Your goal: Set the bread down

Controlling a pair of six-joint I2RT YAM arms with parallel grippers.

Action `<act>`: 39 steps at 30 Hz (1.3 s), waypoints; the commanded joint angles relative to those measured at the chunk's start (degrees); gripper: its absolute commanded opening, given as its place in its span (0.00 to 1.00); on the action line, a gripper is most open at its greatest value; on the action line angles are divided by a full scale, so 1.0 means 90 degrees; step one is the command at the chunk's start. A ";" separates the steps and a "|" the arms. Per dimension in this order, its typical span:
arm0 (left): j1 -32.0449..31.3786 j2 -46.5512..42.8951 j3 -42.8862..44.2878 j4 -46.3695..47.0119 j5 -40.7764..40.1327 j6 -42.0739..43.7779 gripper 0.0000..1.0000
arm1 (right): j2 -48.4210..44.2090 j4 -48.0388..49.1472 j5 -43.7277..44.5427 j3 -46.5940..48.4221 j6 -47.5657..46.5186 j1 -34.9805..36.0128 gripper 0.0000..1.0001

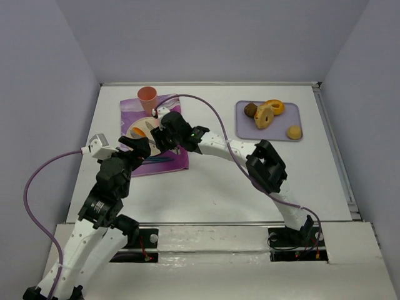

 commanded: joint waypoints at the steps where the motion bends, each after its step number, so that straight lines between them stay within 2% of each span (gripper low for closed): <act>1: 0.0013 -0.0051 -0.0117 0.0206 -0.0082 -0.0012 0.99 | -0.0518 0.0103 0.0112 0.0156 -0.0015 0.0055 0.62; 6: 0.0013 -0.0041 -0.0107 0.0186 -0.0073 -0.0012 0.99 | -0.1085 0.0317 0.0355 -0.0301 0.0024 0.0055 0.60; 8: 0.0013 -0.0041 -0.0117 0.0206 -0.0063 -0.0003 0.99 | -0.1610 0.0580 0.0521 -0.0906 0.0111 0.0055 0.59; 11: 0.0013 -0.0032 -0.0126 0.0264 0.0025 0.0007 0.99 | -0.2372 0.1088 0.1164 -0.1754 0.0170 0.0055 0.58; 18: 0.0013 -0.0032 -0.0136 0.0284 0.0054 0.0017 0.99 | -0.4166 0.1158 0.2842 -0.3474 0.0267 0.0055 0.59; 20: 0.0013 -0.0032 -0.0156 0.0294 0.0054 0.0017 0.99 | -0.4627 0.1071 0.3109 -0.4246 0.0598 -0.0130 0.59; 24: 0.0013 -0.0022 -0.0156 0.0323 0.0074 0.0027 0.99 | -0.5759 0.0145 0.3217 -0.5436 0.1594 -0.1210 0.58; 28: 0.0013 -0.0002 -0.0175 0.0343 0.0113 0.0027 0.99 | -0.6385 -0.0443 0.3246 -0.6130 0.1967 -0.2013 0.58; 33: 0.0013 0.0017 -0.0166 0.0343 0.0084 0.0036 0.99 | -0.6641 -0.0912 0.3530 -0.6465 0.1861 -0.2444 0.60; 39: 0.0013 0.0027 -0.0166 0.0362 0.0084 0.0046 0.99 | -0.6300 -0.1049 0.3569 -0.6319 0.1606 -0.2709 0.61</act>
